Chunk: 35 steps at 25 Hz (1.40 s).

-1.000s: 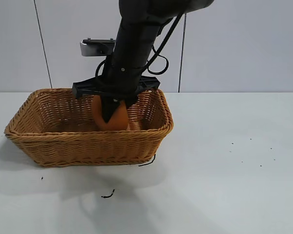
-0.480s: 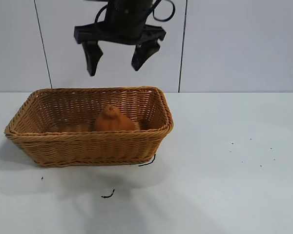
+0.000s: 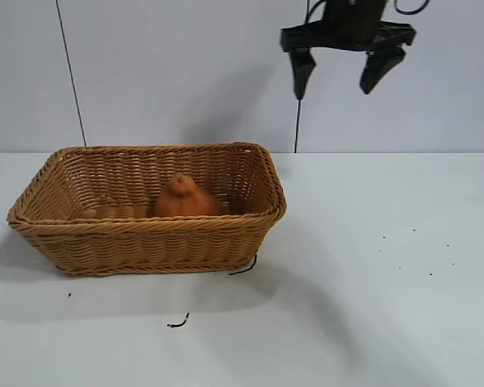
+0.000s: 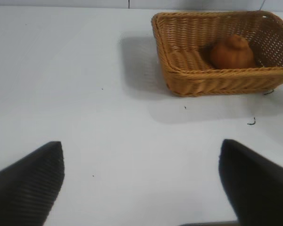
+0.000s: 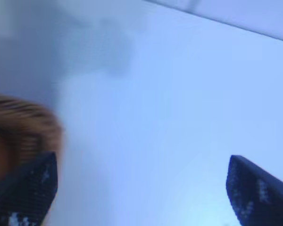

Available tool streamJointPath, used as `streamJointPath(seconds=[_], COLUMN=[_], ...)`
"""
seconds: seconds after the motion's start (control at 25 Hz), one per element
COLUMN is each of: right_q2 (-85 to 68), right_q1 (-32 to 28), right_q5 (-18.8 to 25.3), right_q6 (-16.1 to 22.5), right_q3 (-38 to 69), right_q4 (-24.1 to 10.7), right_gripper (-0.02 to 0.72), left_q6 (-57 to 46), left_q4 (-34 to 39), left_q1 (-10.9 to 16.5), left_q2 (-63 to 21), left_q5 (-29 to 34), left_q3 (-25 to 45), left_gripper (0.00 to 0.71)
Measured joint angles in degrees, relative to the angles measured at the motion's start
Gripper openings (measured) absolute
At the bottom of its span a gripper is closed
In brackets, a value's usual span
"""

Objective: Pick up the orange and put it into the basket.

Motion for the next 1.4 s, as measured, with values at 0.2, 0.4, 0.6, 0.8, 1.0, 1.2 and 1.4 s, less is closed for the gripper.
streamJointPath(seconds=[0.2, 0.4, 0.6, 0.8, 1.0, 1.2, 1.4], right_q2=[-0.7, -7.3, -19.3, -35.4, -52.9, -70.3, -89.4], right_q1=[-0.2, -0.2, -0.2, -0.2, -0.2, -0.2, -0.2], right_q5=[0.0, -0.1, -0.2, -0.2, 0.2, -0.8, -7.9], right_q6=[-0.3, -0.5, -2.4, -2.9, -3.1, -3.3, -5.9], right_q3=[0.4, 8.9, 27.1, 49.5, 69.2, 84.5, 95.0], right_q4=[1.1, 1.1, 0.7, 0.7, 0.7, 0.7, 0.7], right_gripper=[0.694, 0.694, 0.694, 0.694, 0.694, 0.694, 0.694], left_q6=[0.0, 0.0, 0.0, 0.0, 0.0, 0.0, 0.0], left_q4=[0.0, 0.0, 0.0, 0.0, -0.1, -0.1, -0.1], left_q1=[0.0, 0.0, 0.0, 0.0, 0.0, 0.0, 0.0], left_q2=[0.0, 0.0, 0.0, 0.0, 0.0, 0.0, 0.0], left_q5=[0.0, 0.0, 0.0, 0.1, 0.1, 0.1, 0.1], left_q3=[0.0, 0.0, 0.0, 0.0, 0.0, 0.0, 0.0], left_gripper=[0.639, 0.639, 0.639, 0.639, 0.639, 0.639, 0.639])
